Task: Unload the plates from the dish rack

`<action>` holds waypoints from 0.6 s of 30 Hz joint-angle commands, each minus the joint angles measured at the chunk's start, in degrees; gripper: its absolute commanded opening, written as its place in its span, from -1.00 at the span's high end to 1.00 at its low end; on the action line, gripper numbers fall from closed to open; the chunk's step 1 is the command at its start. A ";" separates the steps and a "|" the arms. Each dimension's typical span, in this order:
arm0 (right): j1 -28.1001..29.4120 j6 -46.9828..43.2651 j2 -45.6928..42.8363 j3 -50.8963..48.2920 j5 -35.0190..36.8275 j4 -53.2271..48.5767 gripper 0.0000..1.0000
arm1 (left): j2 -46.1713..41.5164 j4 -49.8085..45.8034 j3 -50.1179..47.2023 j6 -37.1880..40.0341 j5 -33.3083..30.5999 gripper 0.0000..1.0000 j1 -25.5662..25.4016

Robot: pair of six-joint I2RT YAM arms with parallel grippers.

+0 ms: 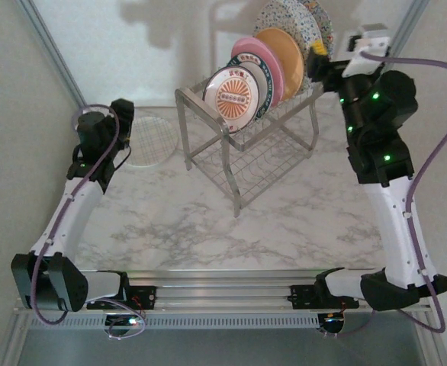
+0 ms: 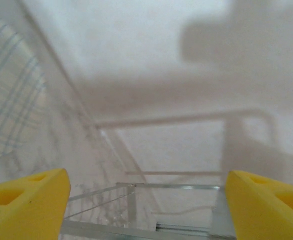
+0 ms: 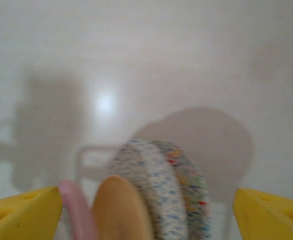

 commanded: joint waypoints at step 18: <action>-29.59 17.49 20.37 5.47 -56.95 15.00 -0.54 | 2.54 9.87 18.73 23.48 14.59 -0.65 -16.62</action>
